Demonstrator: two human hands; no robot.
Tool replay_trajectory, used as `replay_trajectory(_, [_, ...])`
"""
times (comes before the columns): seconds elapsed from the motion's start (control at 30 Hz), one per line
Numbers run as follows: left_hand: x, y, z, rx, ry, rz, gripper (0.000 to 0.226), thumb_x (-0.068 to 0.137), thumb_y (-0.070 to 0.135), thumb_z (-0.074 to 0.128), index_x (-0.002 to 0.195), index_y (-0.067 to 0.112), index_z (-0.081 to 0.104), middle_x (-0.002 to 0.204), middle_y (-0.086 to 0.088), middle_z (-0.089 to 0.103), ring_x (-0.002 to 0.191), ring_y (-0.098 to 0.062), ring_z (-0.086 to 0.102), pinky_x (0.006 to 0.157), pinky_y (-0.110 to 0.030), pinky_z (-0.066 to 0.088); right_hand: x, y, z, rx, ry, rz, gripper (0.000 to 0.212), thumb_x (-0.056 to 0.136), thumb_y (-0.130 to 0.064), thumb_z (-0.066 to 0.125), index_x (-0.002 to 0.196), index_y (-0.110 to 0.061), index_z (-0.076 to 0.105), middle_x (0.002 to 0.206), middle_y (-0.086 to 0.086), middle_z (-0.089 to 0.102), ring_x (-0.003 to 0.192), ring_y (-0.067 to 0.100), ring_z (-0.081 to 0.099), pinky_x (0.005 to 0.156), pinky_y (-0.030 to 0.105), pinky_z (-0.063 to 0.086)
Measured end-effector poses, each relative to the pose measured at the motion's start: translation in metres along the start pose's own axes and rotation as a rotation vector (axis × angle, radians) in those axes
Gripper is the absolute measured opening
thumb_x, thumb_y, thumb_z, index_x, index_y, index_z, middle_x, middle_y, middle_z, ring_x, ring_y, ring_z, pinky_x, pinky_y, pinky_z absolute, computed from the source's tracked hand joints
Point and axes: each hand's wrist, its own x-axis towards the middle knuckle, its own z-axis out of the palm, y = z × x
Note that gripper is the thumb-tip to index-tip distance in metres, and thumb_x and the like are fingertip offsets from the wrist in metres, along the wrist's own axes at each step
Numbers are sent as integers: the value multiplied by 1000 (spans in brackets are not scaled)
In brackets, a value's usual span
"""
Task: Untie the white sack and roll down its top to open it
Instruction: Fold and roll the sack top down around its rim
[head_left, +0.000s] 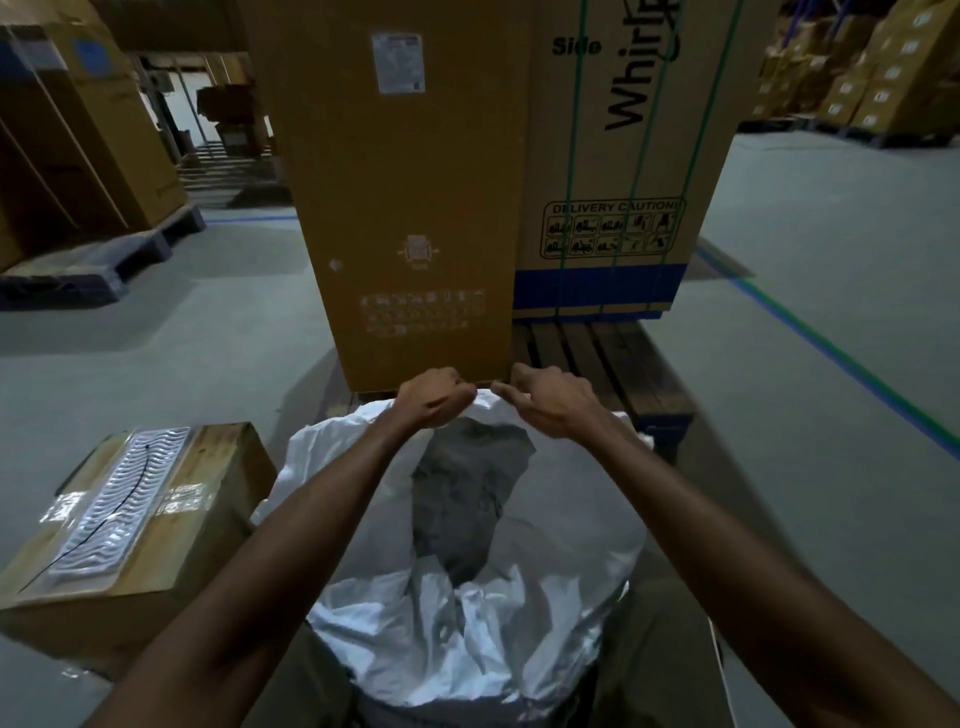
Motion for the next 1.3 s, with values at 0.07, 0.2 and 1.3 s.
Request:
replay_trajectory(0.07, [7, -4, 2, -165, -19, -85, 37, 90, 49, 43, 78, 18, 57, 80, -5, 53, 72, -20, 46, 68, -35, 37, -10, 4, 6, -84, 74, 21, 41, 104, -60, 37, 99, -24, 55, 83, -2, 59, 76, 18, 59, 75, 39, 52])
replay_trajectory(0.2, [13, 0, 7, -115, -109, 43, 45, 97, 65, 40, 117, 28, 57, 126, -1, 57, 110, -20, 52, 100, -47, 42, -12, 21, 14, 151, 89, 108, 38, 108, -48, 38, 104, -23, 67, 90, 2, 67, 83, 24, 64, 79, 41, 54])
replay_trajectory(1.3, [34, 46, 47, 173, 195, 96, 56, 79, 57, 42, 62, 8, 62, 59, -3, 54, 57, -24, 51, 57, -31, 37, -50, 78, 25, 404, 38, 302, 82, 79, -88, 49, 123, -21, 60, 118, 1, 61, 103, 22, 60, 90, 45, 53])
